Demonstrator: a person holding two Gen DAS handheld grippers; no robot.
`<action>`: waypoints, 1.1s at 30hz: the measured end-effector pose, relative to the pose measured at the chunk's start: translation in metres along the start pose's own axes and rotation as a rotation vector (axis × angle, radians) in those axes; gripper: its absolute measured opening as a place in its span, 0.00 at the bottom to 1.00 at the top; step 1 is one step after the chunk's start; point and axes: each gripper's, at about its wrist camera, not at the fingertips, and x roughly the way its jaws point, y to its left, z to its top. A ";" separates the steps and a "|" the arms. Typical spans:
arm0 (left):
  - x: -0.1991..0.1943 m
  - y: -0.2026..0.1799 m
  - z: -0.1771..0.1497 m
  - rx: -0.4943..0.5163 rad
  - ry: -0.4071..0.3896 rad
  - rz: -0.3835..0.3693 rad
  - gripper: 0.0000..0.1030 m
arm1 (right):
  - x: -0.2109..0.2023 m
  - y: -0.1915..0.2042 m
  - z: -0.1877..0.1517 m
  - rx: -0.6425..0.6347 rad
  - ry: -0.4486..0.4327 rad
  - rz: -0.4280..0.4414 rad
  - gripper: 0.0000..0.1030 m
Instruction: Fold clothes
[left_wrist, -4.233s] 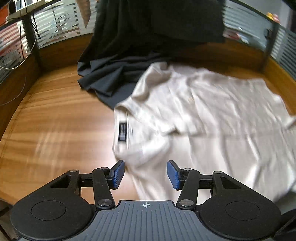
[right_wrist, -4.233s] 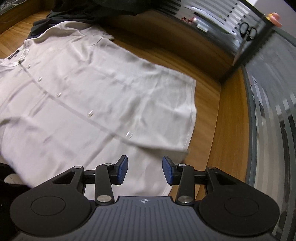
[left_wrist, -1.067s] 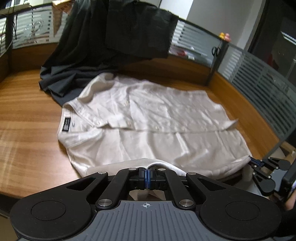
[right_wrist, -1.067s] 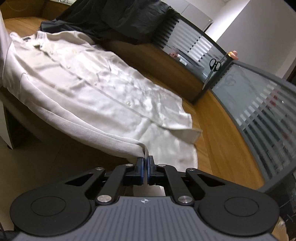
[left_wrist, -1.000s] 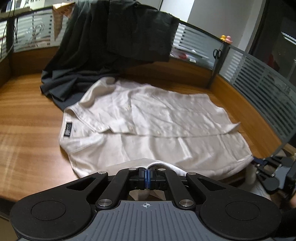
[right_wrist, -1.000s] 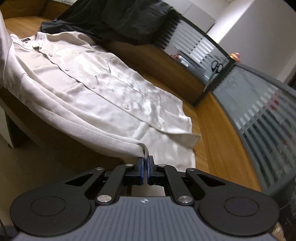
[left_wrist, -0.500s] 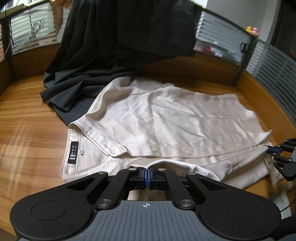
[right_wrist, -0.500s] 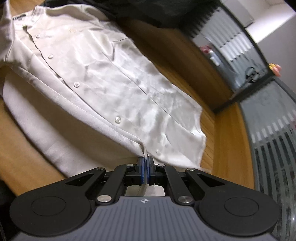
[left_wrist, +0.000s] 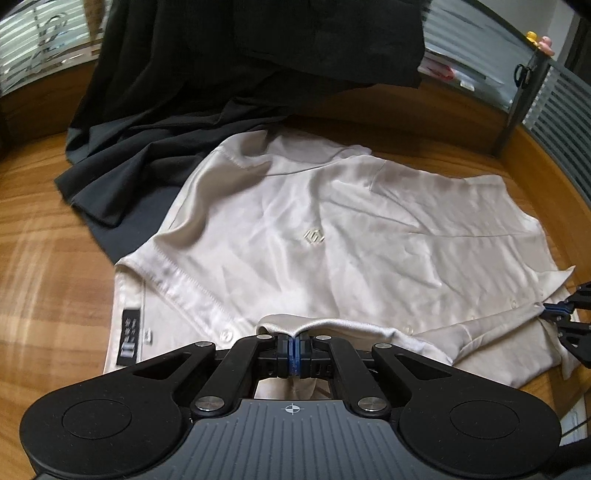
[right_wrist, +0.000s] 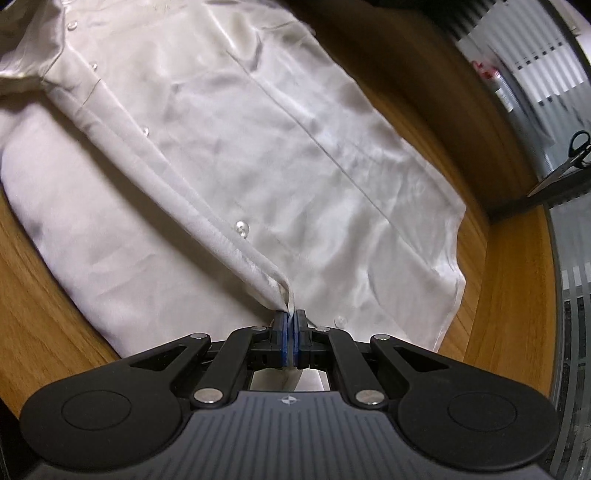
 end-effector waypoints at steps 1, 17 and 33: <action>0.003 -0.001 0.004 0.005 0.006 -0.006 0.03 | 0.000 -0.001 0.000 0.001 0.010 0.003 0.03; 0.038 -0.004 0.037 0.132 0.064 -0.096 0.04 | -0.007 -0.008 -0.008 0.061 0.113 -0.024 0.03; 0.020 0.019 0.025 -0.014 0.064 -0.052 0.29 | -0.078 -0.035 -0.079 0.215 -0.116 0.102 0.64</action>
